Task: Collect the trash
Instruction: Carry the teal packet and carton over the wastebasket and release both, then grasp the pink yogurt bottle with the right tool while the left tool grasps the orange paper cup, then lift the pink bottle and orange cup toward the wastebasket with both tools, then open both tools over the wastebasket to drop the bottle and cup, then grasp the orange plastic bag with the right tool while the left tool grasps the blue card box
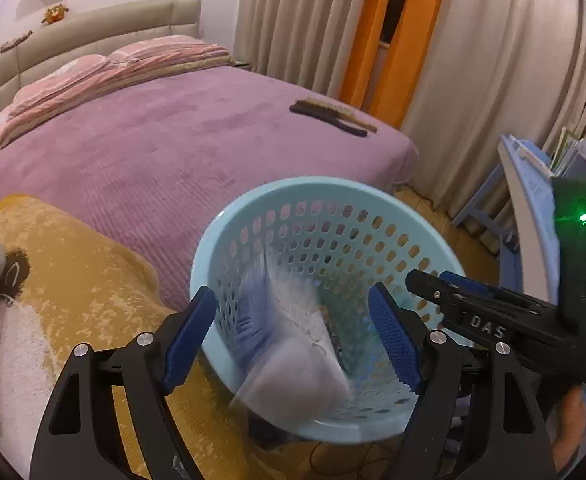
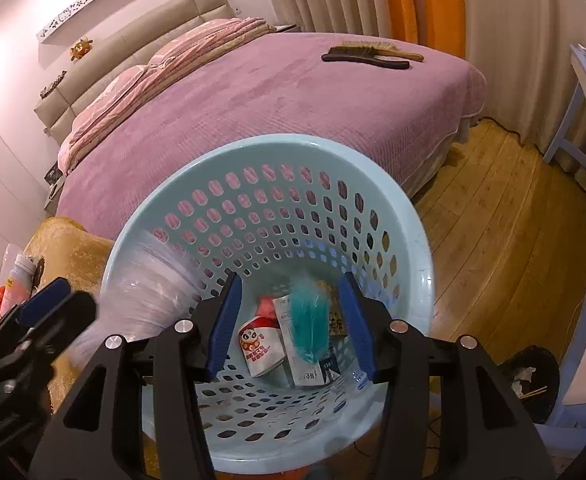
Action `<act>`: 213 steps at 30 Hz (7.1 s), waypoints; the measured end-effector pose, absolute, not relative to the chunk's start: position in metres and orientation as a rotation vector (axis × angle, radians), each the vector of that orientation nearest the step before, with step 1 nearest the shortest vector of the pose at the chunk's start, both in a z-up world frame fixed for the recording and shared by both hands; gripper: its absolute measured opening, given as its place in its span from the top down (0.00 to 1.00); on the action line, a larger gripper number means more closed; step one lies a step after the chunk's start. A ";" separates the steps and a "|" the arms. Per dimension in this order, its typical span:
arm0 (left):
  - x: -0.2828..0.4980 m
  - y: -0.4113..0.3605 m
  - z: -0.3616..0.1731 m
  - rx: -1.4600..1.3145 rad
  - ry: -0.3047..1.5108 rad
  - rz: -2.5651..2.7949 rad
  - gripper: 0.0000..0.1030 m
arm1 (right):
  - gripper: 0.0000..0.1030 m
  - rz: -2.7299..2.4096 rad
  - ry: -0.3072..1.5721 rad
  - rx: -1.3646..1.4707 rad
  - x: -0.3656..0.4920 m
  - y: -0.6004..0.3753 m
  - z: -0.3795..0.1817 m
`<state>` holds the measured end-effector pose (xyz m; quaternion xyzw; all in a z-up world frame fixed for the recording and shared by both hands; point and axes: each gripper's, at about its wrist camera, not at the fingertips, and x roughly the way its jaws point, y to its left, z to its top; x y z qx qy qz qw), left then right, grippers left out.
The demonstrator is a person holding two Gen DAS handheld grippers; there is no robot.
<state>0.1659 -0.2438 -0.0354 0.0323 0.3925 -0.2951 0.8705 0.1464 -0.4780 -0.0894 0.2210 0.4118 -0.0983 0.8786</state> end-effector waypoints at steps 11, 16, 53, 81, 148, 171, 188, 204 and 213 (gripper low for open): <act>0.134 -0.203 -0.004 0.016 0.726 -0.613 0.26 | 0.54 -0.145 0.805 0.441 0.133 -0.456 -0.065; 0.114 -0.167 0.015 -0.017 0.671 -0.591 0.26 | 0.54 -0.084 0.758 0.404 0.127 -0.425 -0.039; 0.128 0.253 -0.010 -0.342 0.747 -0.009 0.24 | 0.42 0.170 0.907 0.232 0.231 -0.109 -0.030; 0.128 0.198 -0.029 -0.434 0.762 -0.236 0.98 | 0.48 0.306 0.988 0.132 0.218 -0.103 -0.042; 0.103 -0.138 0.038 0.044 0.652 -0.665 0.98 | 0.56 0.084 0.757 0.408 0.122 -0.374 0.011; 0.175 -0.258 -0.029 0.065 0.872 -0.748 0.97 | 0.56 -0.192 0.781 0.540 0.145 -0.491 -0.052; 0.176 -0.265 -0.034 0.072 0.888 -0.711 0.34 | 0.51 -0.201 0.813 0.568 0.158 -0.496 -0.062; 0.128 -0.185 0.017 -0.040 0.777 -0.720 0.26 | 0.43 -0.084 0.717 0.459 0.125 -0.434 -0.002; 0.094 -0.092 0.040 -0.169 0.690 -0.599 0.26 | 0.34 0.031 0.662 0.359 0.115 -0.355 0.023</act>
